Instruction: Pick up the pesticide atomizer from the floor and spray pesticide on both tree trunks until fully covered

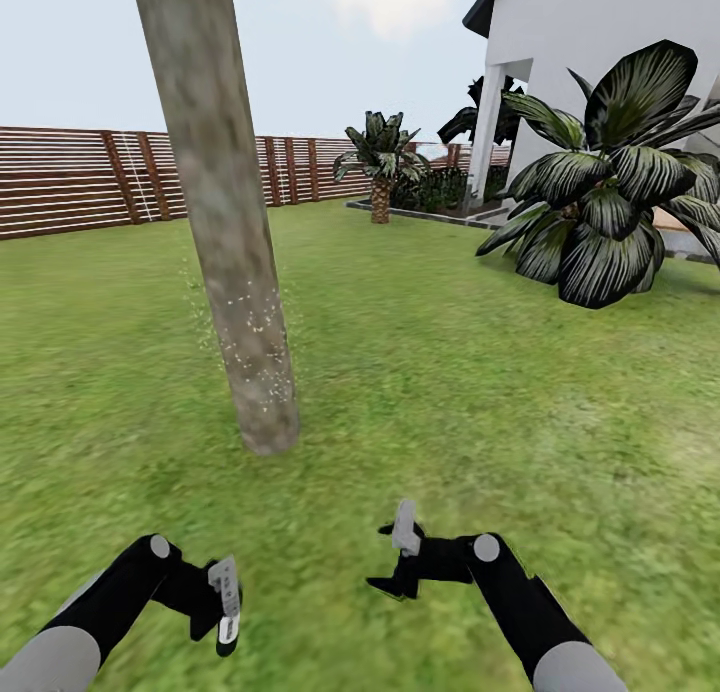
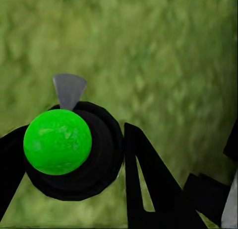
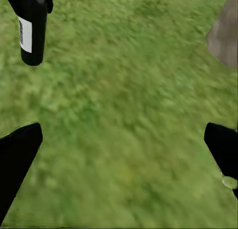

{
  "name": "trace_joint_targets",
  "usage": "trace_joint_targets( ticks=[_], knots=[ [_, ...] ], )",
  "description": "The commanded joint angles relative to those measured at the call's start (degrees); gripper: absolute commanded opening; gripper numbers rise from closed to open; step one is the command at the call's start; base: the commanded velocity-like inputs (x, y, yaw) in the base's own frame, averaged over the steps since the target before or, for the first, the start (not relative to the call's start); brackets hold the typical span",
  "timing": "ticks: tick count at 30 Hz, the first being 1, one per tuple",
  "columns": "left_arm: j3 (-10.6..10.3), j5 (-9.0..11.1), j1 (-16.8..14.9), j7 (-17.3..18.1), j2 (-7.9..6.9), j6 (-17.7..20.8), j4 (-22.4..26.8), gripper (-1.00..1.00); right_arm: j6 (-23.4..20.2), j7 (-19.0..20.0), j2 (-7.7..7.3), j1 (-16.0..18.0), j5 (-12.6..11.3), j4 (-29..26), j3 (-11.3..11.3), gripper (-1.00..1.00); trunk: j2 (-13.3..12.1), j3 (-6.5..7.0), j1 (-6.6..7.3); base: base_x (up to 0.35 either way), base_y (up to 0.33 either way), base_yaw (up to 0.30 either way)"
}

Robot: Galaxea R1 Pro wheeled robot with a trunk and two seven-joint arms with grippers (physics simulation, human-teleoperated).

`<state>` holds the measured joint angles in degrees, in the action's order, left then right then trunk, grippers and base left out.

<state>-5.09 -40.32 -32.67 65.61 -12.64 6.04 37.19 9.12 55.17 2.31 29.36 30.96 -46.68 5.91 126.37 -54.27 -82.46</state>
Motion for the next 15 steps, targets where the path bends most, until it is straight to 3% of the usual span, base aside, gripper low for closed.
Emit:
trace_joint_targets(
  ticks=[1, 3, 4, 7, 13, 15],
  knots=[
    [-0.2, -1.9, 0.0, 0.9, 0.11, 0.7, 0.2, -1.00, -0.2, 0.2, 0.09, 0.5, 0.6, -0.1, 1.2, -1.00, 0.0, -0.05, 0.01, 0.000, 0.000, 0.000],
    [0.0, -8.3, -0.1, 1.6, 1.29, 2.1, 0.5, -1.00, -1.2, 1.2, 0.14, 1.8, 0.6, -0.1, 2.2, -1.00, 0.0, -0.05, 0.01, 0.000, 0.000, 0.000],
    [0.0, -9.2, -0.1, 1.8, 1.56, 2.3, 0.6, -1.00, -1.4, 2.6, 0.15, 2.4, 0.6, -0.1, 2.3, -1.00, 0.0, -0.05, 0.01, 0.000, 0.000, 0.000],
    [-0.1, -10.2, -0.1, 1.9, 3.05, 2.4, 0.7, -1.00, -1.6, 5.9, 0.22, 3.8, 0.6, -0.1, 2.5, -1.00, 0.0, -0.05, 0.01, 0.000, 0.000, 0.000],
    [-0.1, -10.3, -0.2, 1.9, 6.50, 2.3, 0.9, -1.00, -1.6, 6.6, 0.31, 4.2, 0.6, 0.1, 2.6, -1.00, 0.0, -0.05, 0.01, 0.000, 0.000, 0.000],
    [-0.1, -10.2, -0.6, 1.9, 7.82, 2.3, 0.9, -1.00, -1.6, 6.6, 1.22, 4.2, 0.6, 0.1, 2.6, -1.00, 0.0, -0.05, 0.01, 0.000, 0.000, 0.000]
  ],
)
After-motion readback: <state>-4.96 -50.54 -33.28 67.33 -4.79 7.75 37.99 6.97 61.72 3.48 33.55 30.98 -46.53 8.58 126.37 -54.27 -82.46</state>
